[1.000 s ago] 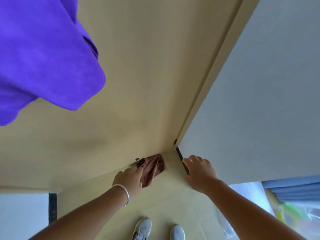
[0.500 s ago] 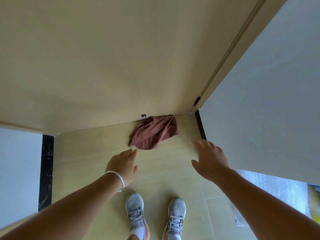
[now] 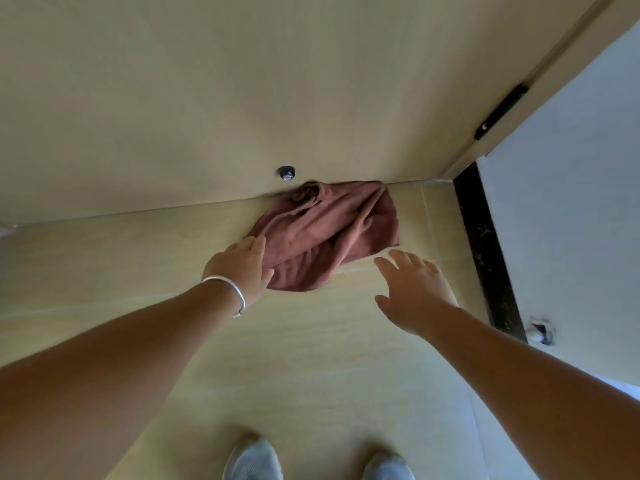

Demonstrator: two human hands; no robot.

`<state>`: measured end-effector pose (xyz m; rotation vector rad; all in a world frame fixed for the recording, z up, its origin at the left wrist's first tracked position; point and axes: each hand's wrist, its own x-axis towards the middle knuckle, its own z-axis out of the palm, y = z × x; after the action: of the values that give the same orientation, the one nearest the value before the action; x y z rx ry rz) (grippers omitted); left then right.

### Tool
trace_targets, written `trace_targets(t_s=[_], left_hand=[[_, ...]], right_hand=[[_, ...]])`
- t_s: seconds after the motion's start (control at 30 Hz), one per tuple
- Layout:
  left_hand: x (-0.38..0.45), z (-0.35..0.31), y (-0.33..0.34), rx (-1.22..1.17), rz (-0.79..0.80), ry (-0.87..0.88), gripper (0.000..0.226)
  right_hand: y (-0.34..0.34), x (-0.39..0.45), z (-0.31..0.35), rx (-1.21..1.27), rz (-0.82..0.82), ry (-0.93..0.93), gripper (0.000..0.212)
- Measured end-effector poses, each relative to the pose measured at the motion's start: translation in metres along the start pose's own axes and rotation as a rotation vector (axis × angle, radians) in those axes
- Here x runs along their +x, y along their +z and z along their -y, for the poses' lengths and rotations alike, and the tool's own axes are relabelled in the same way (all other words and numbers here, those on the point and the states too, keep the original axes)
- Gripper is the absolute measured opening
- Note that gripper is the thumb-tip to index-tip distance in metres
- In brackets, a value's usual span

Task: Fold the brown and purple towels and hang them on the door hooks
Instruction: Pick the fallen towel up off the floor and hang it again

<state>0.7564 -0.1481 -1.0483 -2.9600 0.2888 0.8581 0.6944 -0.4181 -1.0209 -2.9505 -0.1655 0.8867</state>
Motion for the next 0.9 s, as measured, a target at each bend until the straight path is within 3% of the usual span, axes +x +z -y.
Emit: trace_targets(t_s=[0.27,0.37,0.47,0.63,0.83,0.9], left_hand=[[0.120,0.009,0.034,-0.122,-0.100,0.010,0.069],[0.145,0.006,0.045,-0.175,-0.228,0.056,0.052],[0.154,0.005,0.053,-0.233,-0.302,0.134,0.032],[0.141,0.018,0.070,-0.318,-0.321,0.245,0.051],[0.090,0.027,0.094,-0.316,-0.261,0.521,0.028],[0.081,0.029,0.098,-0.334,-0.266,0.538,0.031]], right_hand=[[0.040,0.134,-0.018,-0.151,-0.109,-0.167,0.065],[0.049,0.162,-0.024,-0.195,-0.119,-0.290,0.061],[0.062,0.170,-0.028,-0.141,-0.239,-0.355,0.044],[0.085,0.157,-0.039,-0.093,-0.332,-0.423,0.021],[0.113,0.113,-0.055,-0.053,-0.251,-0.593,0.030],[0.113,0.107,-0.058,0.017,-0.291,-0.652,0.035]])
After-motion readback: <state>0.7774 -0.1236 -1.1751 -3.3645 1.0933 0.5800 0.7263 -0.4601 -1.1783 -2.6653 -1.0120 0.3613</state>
